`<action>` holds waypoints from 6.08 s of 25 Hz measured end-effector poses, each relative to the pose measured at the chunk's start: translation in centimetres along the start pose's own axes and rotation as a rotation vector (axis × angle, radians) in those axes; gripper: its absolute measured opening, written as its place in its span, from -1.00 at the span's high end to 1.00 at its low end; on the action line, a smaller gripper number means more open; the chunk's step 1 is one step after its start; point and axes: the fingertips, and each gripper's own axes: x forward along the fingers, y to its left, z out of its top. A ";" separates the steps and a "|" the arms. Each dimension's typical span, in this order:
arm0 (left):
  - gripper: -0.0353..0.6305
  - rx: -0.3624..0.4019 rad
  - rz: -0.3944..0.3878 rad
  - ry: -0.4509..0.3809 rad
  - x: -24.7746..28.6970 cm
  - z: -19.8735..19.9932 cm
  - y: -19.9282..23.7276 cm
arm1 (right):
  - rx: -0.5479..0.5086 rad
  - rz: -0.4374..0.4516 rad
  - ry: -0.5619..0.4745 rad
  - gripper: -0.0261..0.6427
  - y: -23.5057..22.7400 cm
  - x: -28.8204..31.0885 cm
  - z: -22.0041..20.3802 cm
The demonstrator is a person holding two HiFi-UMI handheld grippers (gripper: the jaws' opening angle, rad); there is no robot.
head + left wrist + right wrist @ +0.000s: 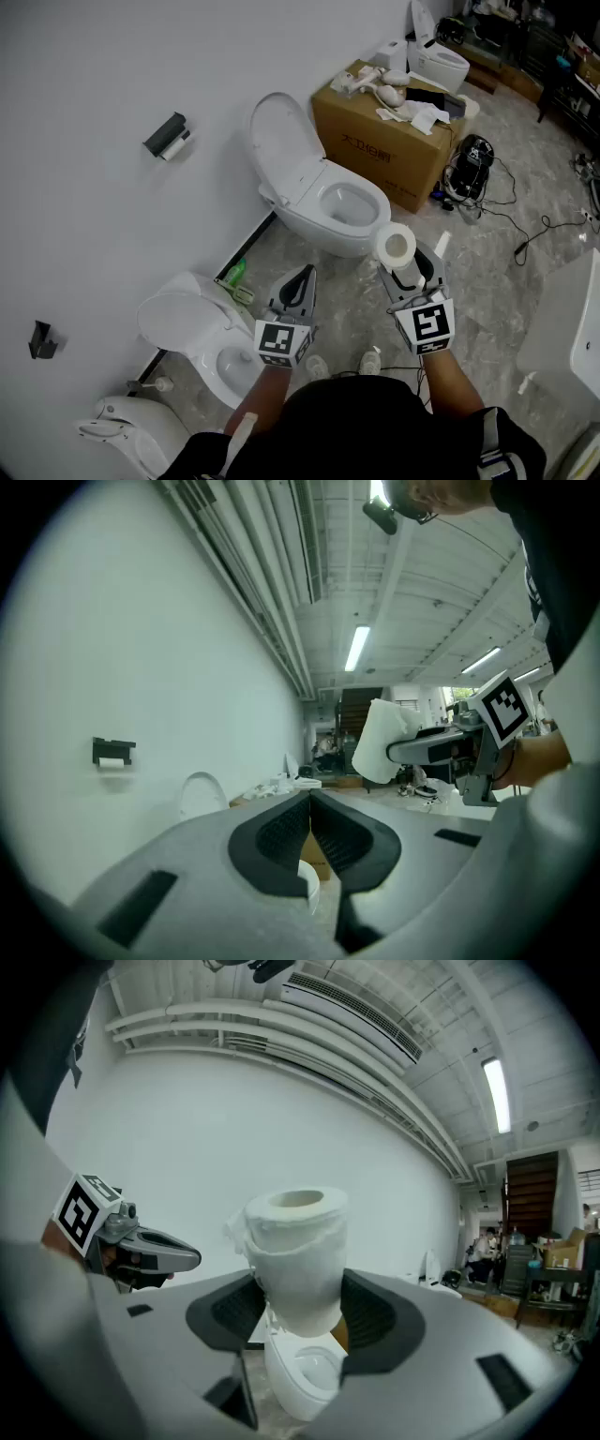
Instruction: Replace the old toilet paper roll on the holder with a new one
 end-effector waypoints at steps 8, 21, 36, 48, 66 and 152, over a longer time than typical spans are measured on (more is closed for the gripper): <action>0.87 -0.004 0.005 0.000 -1.1 0.6 -1.5 | -0.010 0.012 -0.005 0.18 0.2 -1.6 0.4; 0.87 -0.011 0.099 -0.002 -1.2 0.6 -2.1 | -0.013 0.091 -0.075 0.17 -0.7 -1.7 0.8; 0.87 -0.046 0.180 -0.007 2.8 0.0 7.0 | -0.051 0.141 -0.055 0.17 -0.5 8.8 1.5; 0.87 -0.043 0.197 -0.012 6.8 0.9 20.8 | -0.083 0.166 -0.060 0.17 3.3 22.3 4.7; 0.87 -0.046 0.257 -0.007 6.6 -0.3 36.4 | -0.056 0.236 -0.052 0.17 11.3 37.1 6.9; 0.29 0.865 0.878 0.992 18.6 -5.9 68.7 | -0.096 0.993 -0.067 0.17 17.4 71.3 6.3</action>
